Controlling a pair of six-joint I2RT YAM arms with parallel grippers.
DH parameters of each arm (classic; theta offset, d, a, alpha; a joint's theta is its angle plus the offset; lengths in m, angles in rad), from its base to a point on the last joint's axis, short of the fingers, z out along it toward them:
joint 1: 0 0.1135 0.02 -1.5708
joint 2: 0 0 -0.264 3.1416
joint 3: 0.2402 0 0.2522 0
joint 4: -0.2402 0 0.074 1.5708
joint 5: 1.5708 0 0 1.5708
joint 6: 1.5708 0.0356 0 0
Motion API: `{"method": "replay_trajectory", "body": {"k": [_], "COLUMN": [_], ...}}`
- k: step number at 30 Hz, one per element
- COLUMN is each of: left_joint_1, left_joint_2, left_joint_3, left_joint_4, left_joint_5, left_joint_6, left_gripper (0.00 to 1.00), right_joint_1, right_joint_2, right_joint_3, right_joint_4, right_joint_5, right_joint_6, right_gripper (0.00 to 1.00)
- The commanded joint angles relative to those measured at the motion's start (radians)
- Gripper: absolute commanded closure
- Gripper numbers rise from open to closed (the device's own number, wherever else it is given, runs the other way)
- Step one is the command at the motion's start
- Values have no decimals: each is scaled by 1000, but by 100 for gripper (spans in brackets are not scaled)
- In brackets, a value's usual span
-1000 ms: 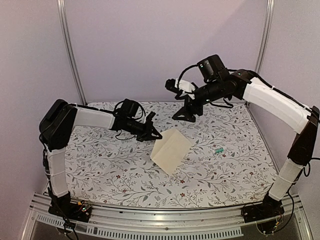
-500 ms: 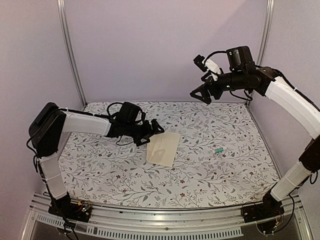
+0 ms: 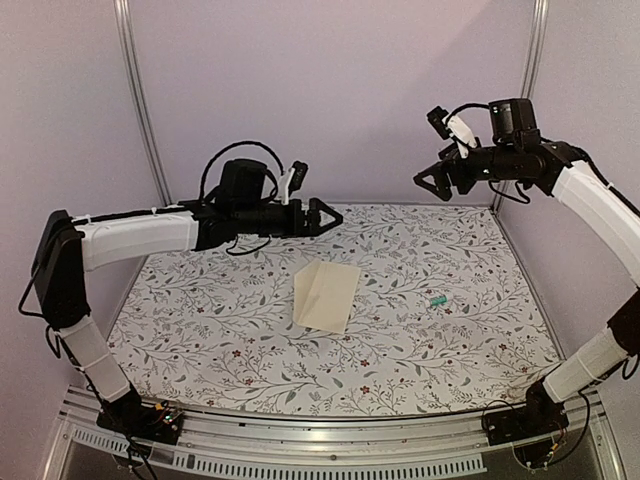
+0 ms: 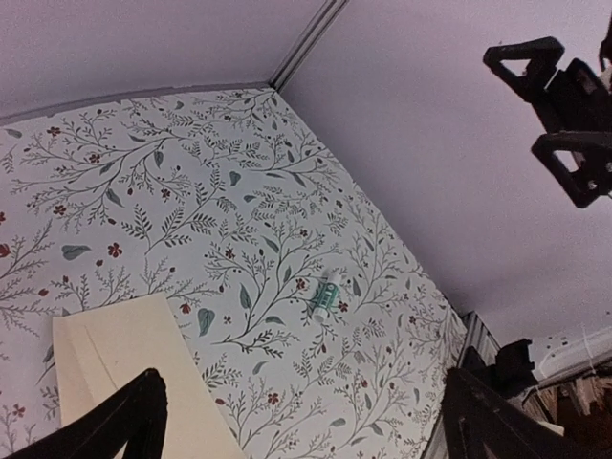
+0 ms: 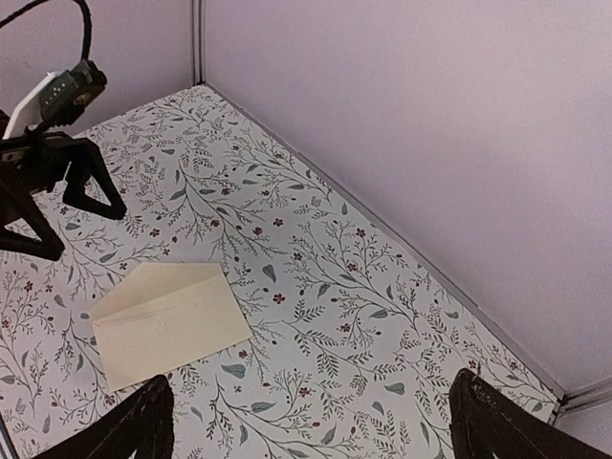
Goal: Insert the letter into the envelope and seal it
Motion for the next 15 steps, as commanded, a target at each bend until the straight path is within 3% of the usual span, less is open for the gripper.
{"method": "replay_trajectory", "body": {"k": [1, 7, 11, 15], "left_joint_1": [-11, -19, -41, -74], "left_joint_2": [-11, 66, 136, 175], "left_joint_3": [122, 329, 490, 561], "left_joint_4": [-9, -206, -296, -316], "left_joint_5": [31, -144, -272, -452], "left_joint_6": [69, 245, 286, 389], "left_gripper": [0, 0, 0, 0], "right_joint_1": [-143, -312, -392, -424], "right_joint_2": [-16, 25, 33, 47], "right_joint_3": [-56, -96, -187, -308], "right_joint_4": [-33, -198, -289, -345], "right_joint_5": [-164, -340, -379, -353], "right_joint_6": [33, -82, -277, -518], "right_gripper": [3, 11, 15, 32]}}
